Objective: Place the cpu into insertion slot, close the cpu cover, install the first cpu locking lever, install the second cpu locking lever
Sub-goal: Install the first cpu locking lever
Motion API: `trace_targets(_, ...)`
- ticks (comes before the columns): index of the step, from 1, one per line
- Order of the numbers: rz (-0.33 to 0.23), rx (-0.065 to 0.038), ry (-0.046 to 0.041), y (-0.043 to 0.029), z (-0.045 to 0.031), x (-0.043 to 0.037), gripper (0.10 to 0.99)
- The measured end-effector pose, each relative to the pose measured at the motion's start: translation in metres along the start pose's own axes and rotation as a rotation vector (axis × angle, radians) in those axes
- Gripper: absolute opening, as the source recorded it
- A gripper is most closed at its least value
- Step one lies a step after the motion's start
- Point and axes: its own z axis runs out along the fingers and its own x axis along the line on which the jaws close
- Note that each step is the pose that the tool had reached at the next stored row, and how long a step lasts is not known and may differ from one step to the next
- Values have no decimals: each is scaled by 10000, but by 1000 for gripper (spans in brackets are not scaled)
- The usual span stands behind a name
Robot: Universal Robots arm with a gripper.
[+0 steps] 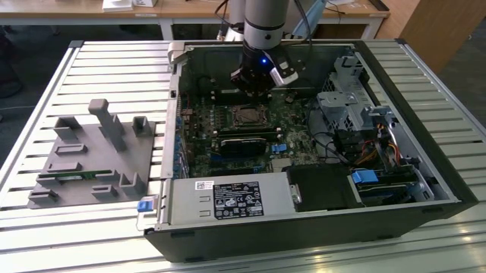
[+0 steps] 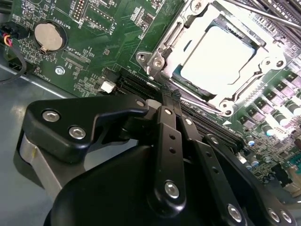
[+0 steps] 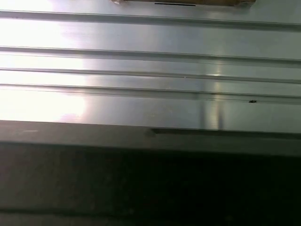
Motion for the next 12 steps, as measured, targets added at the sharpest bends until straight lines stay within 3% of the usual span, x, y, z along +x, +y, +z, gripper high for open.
trace_targets(12, -1, 3, 0, 0, 9, -1, 122)
